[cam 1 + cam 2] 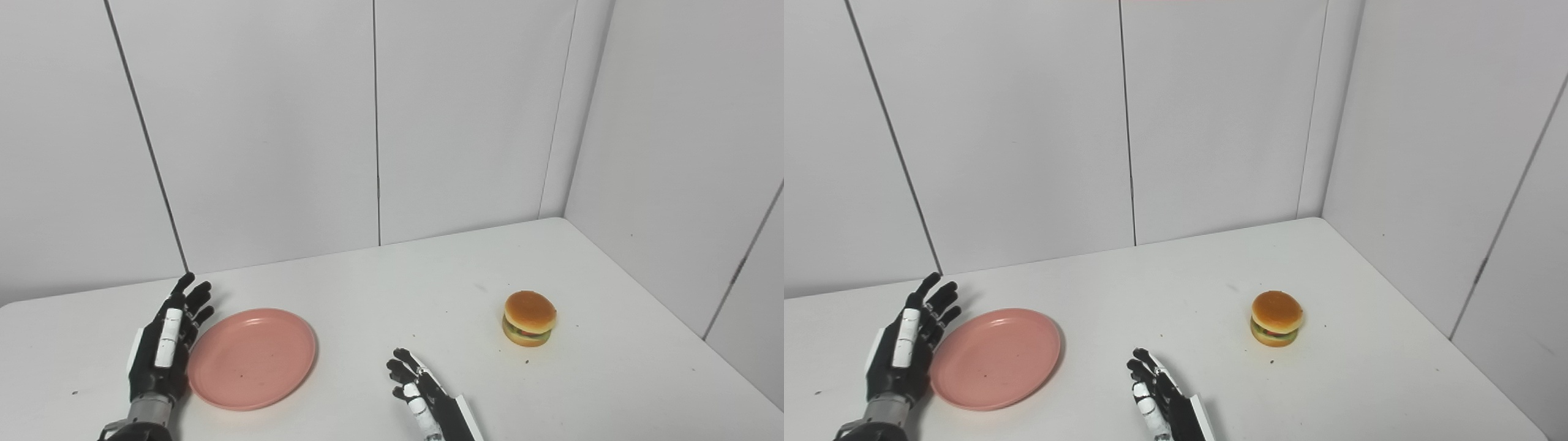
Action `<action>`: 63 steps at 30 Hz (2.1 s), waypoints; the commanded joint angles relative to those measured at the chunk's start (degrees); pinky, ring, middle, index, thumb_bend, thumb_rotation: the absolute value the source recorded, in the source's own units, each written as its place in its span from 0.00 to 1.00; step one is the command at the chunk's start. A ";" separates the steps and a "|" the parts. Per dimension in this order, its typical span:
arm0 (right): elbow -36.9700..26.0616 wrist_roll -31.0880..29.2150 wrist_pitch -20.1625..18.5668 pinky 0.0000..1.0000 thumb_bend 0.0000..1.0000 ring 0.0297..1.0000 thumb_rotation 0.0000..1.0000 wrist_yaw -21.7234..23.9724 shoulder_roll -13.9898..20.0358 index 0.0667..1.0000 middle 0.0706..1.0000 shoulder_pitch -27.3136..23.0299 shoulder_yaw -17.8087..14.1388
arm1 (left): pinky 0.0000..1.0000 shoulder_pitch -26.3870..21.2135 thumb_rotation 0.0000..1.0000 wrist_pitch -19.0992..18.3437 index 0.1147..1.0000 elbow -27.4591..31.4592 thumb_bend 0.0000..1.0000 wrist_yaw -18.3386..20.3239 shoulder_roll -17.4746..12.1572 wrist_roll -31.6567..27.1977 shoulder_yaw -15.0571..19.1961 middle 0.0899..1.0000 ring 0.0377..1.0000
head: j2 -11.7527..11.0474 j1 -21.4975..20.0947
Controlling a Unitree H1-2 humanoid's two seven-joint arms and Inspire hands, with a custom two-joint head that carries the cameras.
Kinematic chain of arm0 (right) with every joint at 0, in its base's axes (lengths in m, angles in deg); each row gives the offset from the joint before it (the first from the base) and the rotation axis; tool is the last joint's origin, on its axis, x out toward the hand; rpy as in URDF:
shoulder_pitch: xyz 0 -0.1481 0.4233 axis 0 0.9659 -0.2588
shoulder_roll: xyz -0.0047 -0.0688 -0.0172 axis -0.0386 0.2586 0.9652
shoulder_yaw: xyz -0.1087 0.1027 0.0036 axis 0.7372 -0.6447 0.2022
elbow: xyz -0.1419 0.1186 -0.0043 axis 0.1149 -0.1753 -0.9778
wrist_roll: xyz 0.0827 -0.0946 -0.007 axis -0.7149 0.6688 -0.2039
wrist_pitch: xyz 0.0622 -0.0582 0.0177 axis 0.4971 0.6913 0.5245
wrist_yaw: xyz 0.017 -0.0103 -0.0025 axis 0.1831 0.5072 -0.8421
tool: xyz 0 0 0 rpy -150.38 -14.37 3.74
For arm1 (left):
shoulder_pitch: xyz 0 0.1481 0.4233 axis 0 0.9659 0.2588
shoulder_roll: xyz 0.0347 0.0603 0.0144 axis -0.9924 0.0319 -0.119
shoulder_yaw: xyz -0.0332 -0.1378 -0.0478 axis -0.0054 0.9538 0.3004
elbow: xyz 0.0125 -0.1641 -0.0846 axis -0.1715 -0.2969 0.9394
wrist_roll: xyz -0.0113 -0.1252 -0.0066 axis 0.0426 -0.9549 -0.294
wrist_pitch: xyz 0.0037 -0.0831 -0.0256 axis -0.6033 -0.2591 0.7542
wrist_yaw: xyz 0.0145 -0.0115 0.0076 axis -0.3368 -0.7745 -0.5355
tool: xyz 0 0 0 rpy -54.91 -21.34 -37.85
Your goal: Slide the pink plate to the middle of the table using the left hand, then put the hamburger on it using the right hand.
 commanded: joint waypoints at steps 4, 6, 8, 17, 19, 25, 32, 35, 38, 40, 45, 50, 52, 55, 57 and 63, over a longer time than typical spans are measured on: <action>0.14 0.79 -0.08 0.84 0.73 0.86 0.93 0.15 0.24 0.86 0.84 1.72 -0.22 | 0.87 -0.15 0.76 1.03 0.84 -0.36 1.00 -0.06 0.50 0.22 -0.34 0.82 0.90 | -0.60 1.62; -1.82 0.67 0.73 0.85 0.73 0.87 0.93 -0.14 0.34 0.86 0.84 1.37 -0.82 | 0.87 -0.42 0.76 1.05 0.84 -1.08 1.00 -0.06 0.36 0.40 -0.44 0.82 0.90 | -0.60 1.60; -4.63 1.31 1.49 0.86 0.72 0.87 0.95 -0.75 0.28 0.85 0.84 0.98 -1.40 | 0.88 -0.77 0.76 1.07 0.84 -1.79 1.00 -0.19 0.17 0.50 -0.43 0.82 0.90 | -0.64 1.34; -15.55 14.82 2.37 0.73 0.71 0.80 0.99 -1.21 3.38 0.87 0.82 -3.45 -1.80 | 0.88 -1.37 0.74 0.61 0.83 -2.47 1.00 0.68 0.62 -0.54 -0.22 0.82 0.90 | -0.33 0.27; -16.70 16.51 2.27 0.74 0.76 0.81 0.96 -1.44 4.18 0.84 0.82 -5.06 -2.42 | 0.89 -1.13 0.73 0.50 0.83 -2.11 1.00 0.78 0.75 -0.57 -0.29 0.82 0.90 | -0.30 0.30; -18.29 21.75 2.41 0.73 0.75 0.79 0.93 -0.89 8.98 0.79 0.79 -9.66 -4.14 | 0.89 -1.16 0.73 1.15 0.83 -3.28 1.00 1.41 0.42 -0.70 -0.03 0.83 0.90 | -0.72 0.48; -18.72 38.92 -3.97 0.67 0.83 0.76 0.90 0.63 16.28 0.77 0.79 -15.37 -6.58 | 0.89 -1.29 0.74 1.28 0.84 -3.29 1.00 1.47 0.05 -0.38 0.09 0.82 0.90 | -1.41 0.54; -18.08 43.63 -6.91 0.67 0.83 0.76 0.87 2.82 18.84 0.77 0.79 -16.74 -7.15 | 0.89 -1.35 0.74 1.24 0.84 -3.09 1.00 1.44 0.00 -0.32 0.05 0.82 0.89 | -1.56 0.59; -16.48 46.73 -7.90 0.71 0.84 0.77 0.84 3.73 21.47 0.76 0.78 -17.96 -7.49 | 0.89 -1.27 0.75 1.21 0.84 -2.74 1.00 1.04 0.10 0.02 -0.16 0.82 0.90 | -1.67 0.71; -14.58 48.77 -8.18 0.73 0.85 0.78 0.83 3.83 23.31 0.75 0.77 -19.03 -7.85 | 0.89 -1.17 0.75 1.21 0.84 -2.61 1.00 0.96 0.17 0.11 -0.29 0.82 0.90 | -1.66 0.84; -10.76 53.53 -9.21 0.74 0.88 0.76 0.83 4.59 26.73 0.73 0.75 -21.12 -7.54 | 0.89 -1.04 0.74 1.08 0.84 -2.47 1.00 1.09 0.26 -0.09 -0.35 0.82 0.90 | -1.61 1.06; -6.29 55.98 -10.61 0.74 0.89 0.75 0.83 4.17 28.89 0.72 0.74 -22.51 -7.31 | 0.89 -1.13 0.74 1.02 0.84 -2.34 1.00 1.26 0.11 -0.28 -0.20 0.81 0.90 | -1.66 1.26; -4.24 56.45 -11.11 0.73 0.89 0.74 0.82 3.85 29.50 0.71 0.73 -22.98 -7.42 | 0.88 -1.13 0.74 1.02 0.84 -2.13 0.99 1.48 0.01 -0.36 -0.20 0.81 0.90 | -1.62 1.41; -1.55 57.55 -12.45 0.72 0.90 0.74 0.82 4.10 30.20 0.72 0.73 -23.65 -7.49 | 0.88 -1.00 0.75 1.08 0.85 -1.91 0.99 1.76 -0.13 -0.28 -0.29 0.82 0.90 | -1.61 1.51; -0.13 57.92 -13.05 0.71 0.89 0.73 0.81 3.94 30.70 0.72 0.72 -24.00 -7.28 | 0.88 -0.87 0.76 1.06 0.85 -1.69 0.99 1.66 -0.10 -0.22 -0.38 0.82 0.90 | -1.55 1.57; 3.26 58.53 -14.63 0.73 0.88 0.73 0.81 3.66 31.84 0.72 0.73 -24.99 -6.19 | 0.89 -0.58 0.74 0.63 0.85 -1.12 0.98 2.20 0.03 -0.80 -0.40 0.82 0.91 | -1.36 1.53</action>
